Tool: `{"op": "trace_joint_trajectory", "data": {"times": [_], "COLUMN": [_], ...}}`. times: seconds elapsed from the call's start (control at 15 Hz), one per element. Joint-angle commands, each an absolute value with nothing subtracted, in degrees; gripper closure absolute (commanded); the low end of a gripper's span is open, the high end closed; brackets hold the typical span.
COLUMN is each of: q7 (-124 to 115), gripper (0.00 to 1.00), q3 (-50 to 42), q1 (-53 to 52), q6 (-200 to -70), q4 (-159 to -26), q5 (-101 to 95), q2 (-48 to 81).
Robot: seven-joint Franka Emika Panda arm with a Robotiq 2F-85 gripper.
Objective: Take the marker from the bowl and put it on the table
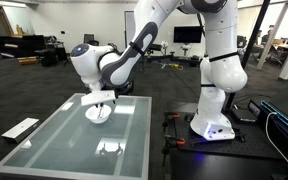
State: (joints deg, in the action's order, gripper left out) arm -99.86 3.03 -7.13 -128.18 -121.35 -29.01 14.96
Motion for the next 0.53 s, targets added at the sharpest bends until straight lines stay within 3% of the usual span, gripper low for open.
{"op": "trace_joint_trajectory", "data": {"times": [0.0,0.47], "q7": [-99.54,-104.11], "gripper": [0.00,0.00], "q3": [1.79,0.86], "q1": [-8.39,-8.69], "q6": [-128.18,-129.25], "q4": [-121.23,-119.92], "q5": [-28.55,-28.97], "q2": [14.93,16.38]}}
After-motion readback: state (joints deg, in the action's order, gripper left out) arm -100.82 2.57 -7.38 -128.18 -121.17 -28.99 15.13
